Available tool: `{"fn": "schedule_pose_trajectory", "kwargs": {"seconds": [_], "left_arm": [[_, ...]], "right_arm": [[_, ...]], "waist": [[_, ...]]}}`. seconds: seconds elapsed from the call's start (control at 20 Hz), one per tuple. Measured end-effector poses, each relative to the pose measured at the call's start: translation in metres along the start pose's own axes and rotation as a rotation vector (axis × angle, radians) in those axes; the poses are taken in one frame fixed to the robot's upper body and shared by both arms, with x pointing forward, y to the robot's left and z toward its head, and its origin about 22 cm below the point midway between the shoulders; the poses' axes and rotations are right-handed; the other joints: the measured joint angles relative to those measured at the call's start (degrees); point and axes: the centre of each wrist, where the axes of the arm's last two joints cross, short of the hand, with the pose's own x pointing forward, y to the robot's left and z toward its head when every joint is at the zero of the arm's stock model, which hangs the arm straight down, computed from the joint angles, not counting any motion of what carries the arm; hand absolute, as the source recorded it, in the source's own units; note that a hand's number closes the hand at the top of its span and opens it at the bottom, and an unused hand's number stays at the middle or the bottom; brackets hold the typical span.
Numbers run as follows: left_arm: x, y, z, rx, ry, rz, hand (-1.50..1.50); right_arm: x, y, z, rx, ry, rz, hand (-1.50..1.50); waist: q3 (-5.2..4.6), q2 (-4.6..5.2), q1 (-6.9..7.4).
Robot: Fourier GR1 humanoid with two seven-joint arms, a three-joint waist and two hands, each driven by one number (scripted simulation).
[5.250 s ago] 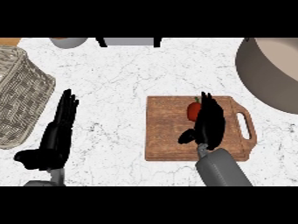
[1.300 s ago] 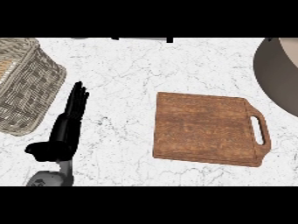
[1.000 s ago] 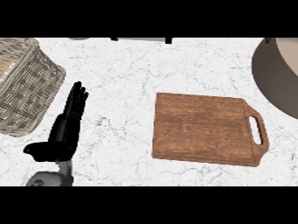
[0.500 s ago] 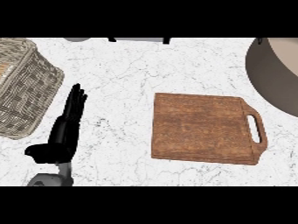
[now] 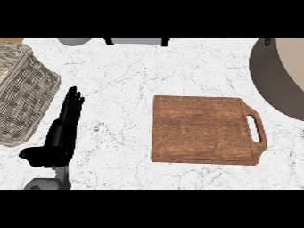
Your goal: Pick the bell pepper from the cutting board and place it in the pot
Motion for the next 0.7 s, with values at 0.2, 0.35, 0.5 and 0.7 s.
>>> {"fn": "schedule_pose_trajectory", "kwargs": {"seconds": [0.2,0.35,0.5,0.7], "left_arm": [[-0.003,0.005,0.003,0.010,0.005,-0.001,0.00],[0.001,0.005,0.004,0.018,0.006,-0.003,0.00],[0.000,0.001,0.007,0.027,0.010,-0.006,0.00],[-0.001,0.004,0.010,0.030,0.013,-0.010,0.00]], "right_arm": [[-0.020,-0.004,0.006,-0.032,-0.015,-0.056,-1.50],[-0.030,-0.010,0.004,-0.051,-0.026,-0.090,-1.50],[-0.044,-0.020,-0.004,-0.067,-0.027,-0.119,-1.50],[-0.062,-0.031,-0.008,-0.079,-0.035,-0.128,-1.50]], "waist": [[-0.41,-0.56,-0.67],[-0.46,-0.79,-1.06],[-0.50,-0.92,-1.40],[-0.43,-0.96,-1.67]]}}
